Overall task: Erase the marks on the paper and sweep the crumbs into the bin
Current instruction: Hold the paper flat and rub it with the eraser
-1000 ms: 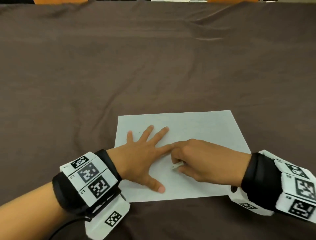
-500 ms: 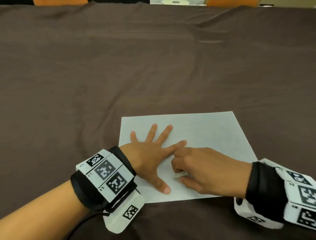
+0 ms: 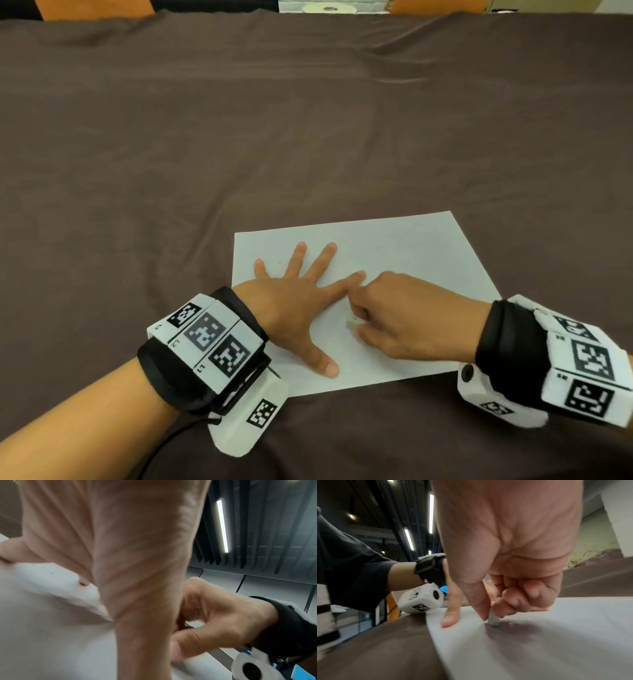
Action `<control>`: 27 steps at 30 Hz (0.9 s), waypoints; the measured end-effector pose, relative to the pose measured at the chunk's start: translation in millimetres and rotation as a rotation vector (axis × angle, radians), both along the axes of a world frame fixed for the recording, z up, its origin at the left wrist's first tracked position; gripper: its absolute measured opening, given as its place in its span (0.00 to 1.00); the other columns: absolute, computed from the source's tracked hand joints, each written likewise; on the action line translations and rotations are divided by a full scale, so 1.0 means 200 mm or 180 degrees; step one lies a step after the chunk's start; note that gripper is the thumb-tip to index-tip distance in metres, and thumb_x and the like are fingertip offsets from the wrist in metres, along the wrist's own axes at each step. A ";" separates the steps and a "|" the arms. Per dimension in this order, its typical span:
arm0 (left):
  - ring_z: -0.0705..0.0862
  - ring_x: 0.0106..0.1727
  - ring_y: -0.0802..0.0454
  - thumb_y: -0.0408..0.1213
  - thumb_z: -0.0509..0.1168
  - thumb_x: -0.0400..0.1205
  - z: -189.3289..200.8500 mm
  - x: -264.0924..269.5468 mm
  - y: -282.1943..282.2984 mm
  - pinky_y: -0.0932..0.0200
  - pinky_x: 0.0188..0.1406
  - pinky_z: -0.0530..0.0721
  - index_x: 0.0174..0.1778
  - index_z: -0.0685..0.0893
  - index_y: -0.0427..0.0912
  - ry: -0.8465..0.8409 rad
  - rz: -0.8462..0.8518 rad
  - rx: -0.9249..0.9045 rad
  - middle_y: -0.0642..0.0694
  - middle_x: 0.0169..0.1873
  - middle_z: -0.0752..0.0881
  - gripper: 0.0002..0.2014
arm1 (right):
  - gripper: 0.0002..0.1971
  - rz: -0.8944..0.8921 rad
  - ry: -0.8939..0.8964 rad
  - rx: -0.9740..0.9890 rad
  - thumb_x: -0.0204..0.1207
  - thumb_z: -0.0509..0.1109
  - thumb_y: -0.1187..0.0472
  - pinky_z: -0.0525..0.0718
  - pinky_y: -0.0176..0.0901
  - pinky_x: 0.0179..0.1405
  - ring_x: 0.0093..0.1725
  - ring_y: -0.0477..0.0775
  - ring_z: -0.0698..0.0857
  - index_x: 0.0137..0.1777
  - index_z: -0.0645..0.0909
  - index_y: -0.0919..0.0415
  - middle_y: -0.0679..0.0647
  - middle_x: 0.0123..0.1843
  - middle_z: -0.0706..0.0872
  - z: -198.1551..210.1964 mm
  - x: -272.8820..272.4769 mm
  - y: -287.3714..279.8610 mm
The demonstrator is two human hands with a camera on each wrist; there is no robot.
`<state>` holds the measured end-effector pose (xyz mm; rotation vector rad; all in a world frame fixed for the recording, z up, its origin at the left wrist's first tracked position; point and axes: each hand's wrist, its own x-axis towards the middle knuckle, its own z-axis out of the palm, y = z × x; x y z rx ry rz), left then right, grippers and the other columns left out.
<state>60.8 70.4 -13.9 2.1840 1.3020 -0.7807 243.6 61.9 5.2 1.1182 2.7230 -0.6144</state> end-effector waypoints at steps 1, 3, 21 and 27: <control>0.17 0.76 0.38 0.72 0.71 0.65 0.00 0.00 0.00 0.14 0.72 0.39 0.74 0.22 0.74 0.0020 -0.0014 0.0007 0.56 0.74 0.13 0.63 | 0.13 0.0088 0.0003 -0.0014 0.82 0.61 0.50 0.72 0.38 0.28 0.28 0.47 0.74 0.42 0.76 0.59 0.45 0.30 0.73 -0.01 -0.01 -0.03; 0.17 0.77 0.37 0.73 0.71 0.65 0.00 0.00 0.00 0.14 0.72 0.40 0.74 0.22 0.74 0.0051 -0.0031 0.0018 0.55 0.74 0.13 0.63 | 0.15 0.0149 -0.0017 -0.0114 0.82 0.61 0.49 0.73 0.40 0.28 0.27 0.48 0.74 0.41 0.76 0.59 0.47 0.29 0.74 -0.01 -0.02 -0.07; 0.15 0.75 0.39 0.74 0.71 0.63 -0.01 0.00 0.00 0.14 0.71 0.39 0.71 0.19 0.76 0.0065 0.0025 -0.0064 0.58 0.71 0.11 0.64 | 0.16 0.0385 -0.0455 0.0244 0.83 0.54 0.48 0.67 0.44 0.30 0.26 0.47 0.70 0.35 0.64 0.52 0.47 0.29 0.72 -0.02 -0.02 -0.08; 0.15 0.75 0.39 0.74 0.71 0.63 -0.01 -0.01 0.00 0.14 0.71 0.39 0.72 0.20 0.76 0.0004 0.0028 -0.0059 0.58 0.71 0.11 0.64 | 0.15 0.0180 -0.0534 0.0360 0.83 0.54 0.46 0.69 0.44 0.32 0.28 0.47 0.71 0.36 0.63 0.51 0.46 0.31 0.72 0.00 0.02 0.00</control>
